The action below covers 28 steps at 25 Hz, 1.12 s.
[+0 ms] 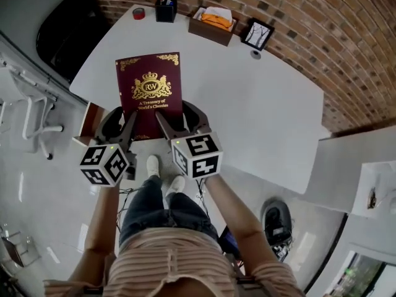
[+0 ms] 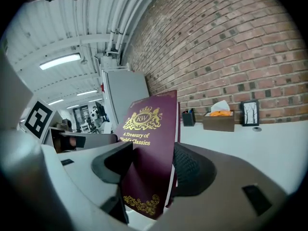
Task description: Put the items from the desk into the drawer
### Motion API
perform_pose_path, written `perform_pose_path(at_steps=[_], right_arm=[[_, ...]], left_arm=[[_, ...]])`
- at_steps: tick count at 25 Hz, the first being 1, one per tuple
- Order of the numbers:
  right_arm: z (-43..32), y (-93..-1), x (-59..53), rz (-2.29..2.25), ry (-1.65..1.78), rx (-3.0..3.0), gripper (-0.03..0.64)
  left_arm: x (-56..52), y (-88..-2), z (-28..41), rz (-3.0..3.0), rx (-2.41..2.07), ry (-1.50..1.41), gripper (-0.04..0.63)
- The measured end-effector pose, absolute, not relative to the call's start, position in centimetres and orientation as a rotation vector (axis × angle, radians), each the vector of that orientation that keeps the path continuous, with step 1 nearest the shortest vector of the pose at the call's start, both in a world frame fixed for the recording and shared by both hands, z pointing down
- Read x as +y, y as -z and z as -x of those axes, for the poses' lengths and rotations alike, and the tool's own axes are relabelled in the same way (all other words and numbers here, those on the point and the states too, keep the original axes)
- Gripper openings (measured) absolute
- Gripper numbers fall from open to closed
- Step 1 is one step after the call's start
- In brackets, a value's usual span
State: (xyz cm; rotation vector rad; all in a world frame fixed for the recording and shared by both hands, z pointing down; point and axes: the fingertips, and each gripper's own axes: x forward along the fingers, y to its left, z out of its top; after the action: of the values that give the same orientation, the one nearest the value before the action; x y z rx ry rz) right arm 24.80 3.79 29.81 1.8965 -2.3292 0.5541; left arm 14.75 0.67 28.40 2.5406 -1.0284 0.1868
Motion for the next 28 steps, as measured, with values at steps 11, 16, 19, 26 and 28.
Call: perform_pose_path(at_steps=[11,16,19,26,28], right_arm=[[-12.5,-32.6,-1.3,-1.485,-0.571,-2.459,0.270],[-5.2,-34.1,-2.7,-1.335,-0.568,-2.473,0.270],[-1.6,-35.1,-3.5,-1.281,-0.586,-2.467,0.270],[5.8,-38.0,-5.1,-1.235,-0.678,-2.440,0.269],[7.6,-38.9,-5.8,-1.237,-0.706,-2.429,0.270]], left_arm=[[-1.5,-31.8,-1.9,-2.270,-1.346,-0.114,0.192],[-1.8,-33.4,5.4,-2.159,-1.435,-0.086,0.192],[-2.3,-34.5,8.9,-2.110,-1.462,-0.086,0.192],[-3.8,-37.2,16.3,-2.028,-1.482,-0.140,0.192],[-4.6,-38.0,18.1,-2.018,-1.470,-0.163,0.192]])
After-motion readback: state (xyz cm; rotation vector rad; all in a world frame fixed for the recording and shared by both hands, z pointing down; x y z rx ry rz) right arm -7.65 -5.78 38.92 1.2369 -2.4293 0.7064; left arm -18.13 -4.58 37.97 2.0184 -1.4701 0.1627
